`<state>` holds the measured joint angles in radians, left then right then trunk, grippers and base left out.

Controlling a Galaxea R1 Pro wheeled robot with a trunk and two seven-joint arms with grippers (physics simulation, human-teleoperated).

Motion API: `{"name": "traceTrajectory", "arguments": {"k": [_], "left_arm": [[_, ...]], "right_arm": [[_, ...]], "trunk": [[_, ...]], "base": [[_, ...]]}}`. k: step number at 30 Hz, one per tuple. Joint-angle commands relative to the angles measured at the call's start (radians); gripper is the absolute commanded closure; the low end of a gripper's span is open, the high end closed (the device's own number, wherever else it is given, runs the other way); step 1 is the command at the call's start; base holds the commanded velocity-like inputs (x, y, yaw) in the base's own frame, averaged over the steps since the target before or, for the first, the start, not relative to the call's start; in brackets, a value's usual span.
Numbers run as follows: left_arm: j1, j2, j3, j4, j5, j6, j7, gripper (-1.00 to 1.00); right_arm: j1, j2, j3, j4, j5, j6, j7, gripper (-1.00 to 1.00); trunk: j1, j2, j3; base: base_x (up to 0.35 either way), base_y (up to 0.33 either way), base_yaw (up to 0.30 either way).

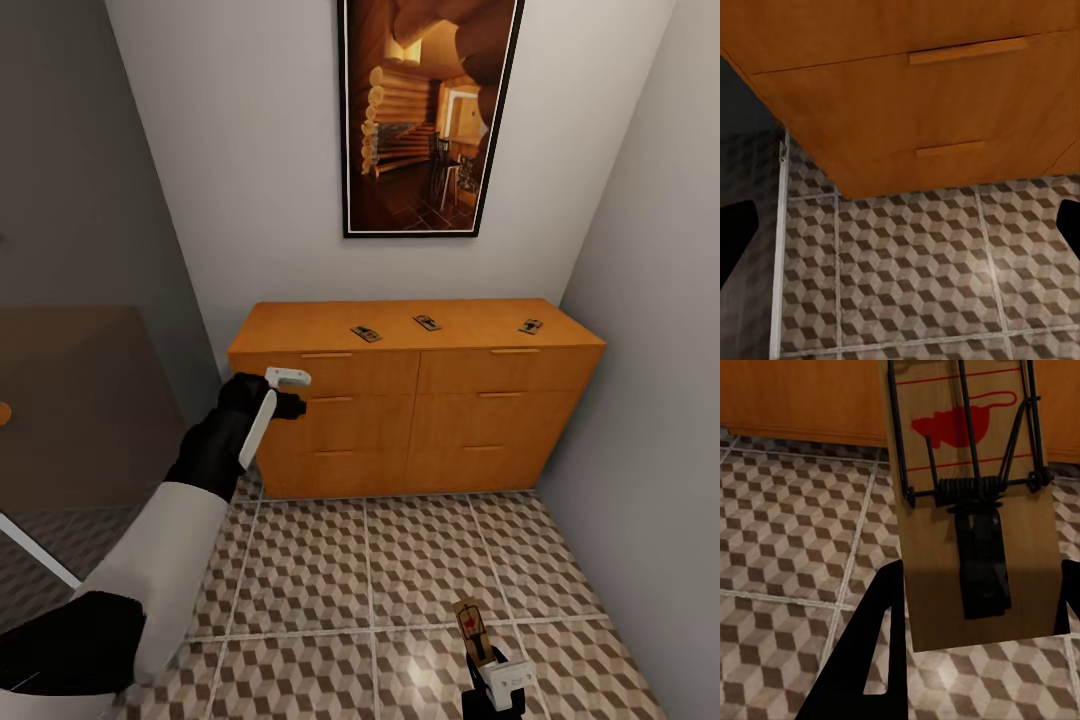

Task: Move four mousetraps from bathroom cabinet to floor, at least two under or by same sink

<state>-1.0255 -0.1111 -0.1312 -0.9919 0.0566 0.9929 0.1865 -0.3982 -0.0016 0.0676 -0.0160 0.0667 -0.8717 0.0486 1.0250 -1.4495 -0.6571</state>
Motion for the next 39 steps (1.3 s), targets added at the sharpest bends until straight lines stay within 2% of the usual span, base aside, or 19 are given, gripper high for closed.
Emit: {"name": "traceTrajectory", "arguments": {"k": [1,5,10,18,23,31,39], "left_arm": [[-0.032,-0.006,-0.001,0.026,0.009,0.004,0.008,-1.00],[-0.105,-0.022,-0.001,0.076,0.012,0.005,0.008,-1.00],[-0.156,-0.027,-0.001,0.111,0.014,0.006,0.008,-1.00],[-0.169,-0.032,-0.002,0.116,0.021,0.010,0.004,-1.00],[-0.170,-0.033,-0.009,0.028,0.028,0.017,-0.023,-1.00],[-0.170,-0.033,-0.012,-0.008,0.029,0.018,-0.028,-1.00],[-0.171,-0.035,-0.016,-0.010,0.029,0.018,-0.029,-1.00]], "right_arm": [[-0.001,0.000,0.006,0.001,-0.005,-0.003,0.000,1.00],[-0.001,0.000,0.006,0.001,-0.004,-0.003,0.000,1.00],[-0.001,0.001,0.006,0.001,-0.004,-0.003,0.000,1.00],[-0.001,0.004,0.006,0.001,-0.004,0.002,0.000,1.00],[-0.001,0.006,0.005,0.001,-0.005,0.035,-0.001,1.00],[-0.001,0.007,0.005,0.001,-0.005,0.053,-0.001,1.00],[-0.001,0.008,0.005,0.001,-0.005,0.054,-0.001,1.00]], "trunk": [[0.000,0.000,-0.001],[0.000,0.000,-0.001],[0.000,0.000,-0.001],[0.000,0.000,-0.001],[0.000,0.000,-0.001],[0.000,0.000,-0.001],[0.000,0.000,-0.005]], "base": [[0.000,0.000,0.000],[0.000,0.000,0.000],[0.000,0.000,0.000],[0.000,0.000,0.000],[0.000,0.000,0.000],[0.000,0.000,0.003],[0.106,-0.096,0.202]]}}
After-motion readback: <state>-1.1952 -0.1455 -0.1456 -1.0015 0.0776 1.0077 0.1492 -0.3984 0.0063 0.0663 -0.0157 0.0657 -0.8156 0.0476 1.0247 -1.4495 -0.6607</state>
